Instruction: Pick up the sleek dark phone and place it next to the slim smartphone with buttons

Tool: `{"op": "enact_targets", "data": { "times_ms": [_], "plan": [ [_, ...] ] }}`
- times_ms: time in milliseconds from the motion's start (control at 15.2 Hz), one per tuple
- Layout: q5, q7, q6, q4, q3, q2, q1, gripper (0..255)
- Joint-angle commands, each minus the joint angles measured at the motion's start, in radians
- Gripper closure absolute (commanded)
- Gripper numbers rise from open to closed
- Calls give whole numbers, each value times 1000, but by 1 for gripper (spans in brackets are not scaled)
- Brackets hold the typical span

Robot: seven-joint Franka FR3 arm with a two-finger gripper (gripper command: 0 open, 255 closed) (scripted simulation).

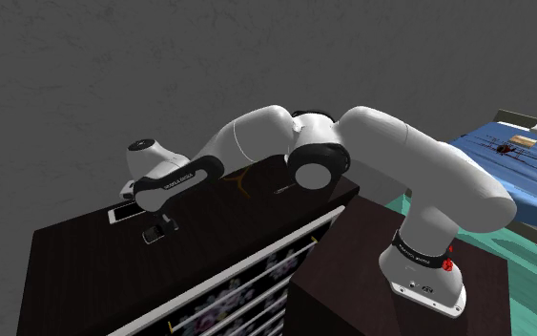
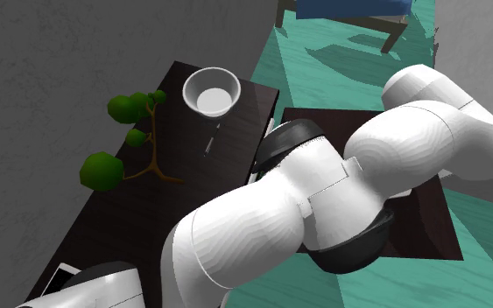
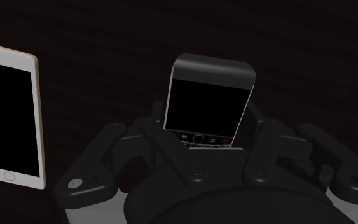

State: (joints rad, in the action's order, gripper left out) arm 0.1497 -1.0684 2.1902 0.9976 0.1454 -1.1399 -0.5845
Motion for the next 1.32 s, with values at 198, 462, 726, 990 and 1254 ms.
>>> {"op": "enact_targets", "data": {
  "times_ms": [198,462,726,990,1254],
  "plan": [
    [0,0,0,0,0,0,0,0],
    [0,0,0,0,0,0,0,0],
    [-5,-1,-41,68,7,109,-9,0],
    [-5,-1,-41,68,7,109,-9,0],
    [-5,-1,-41,68,7,109,-9,0]
  ]
}}
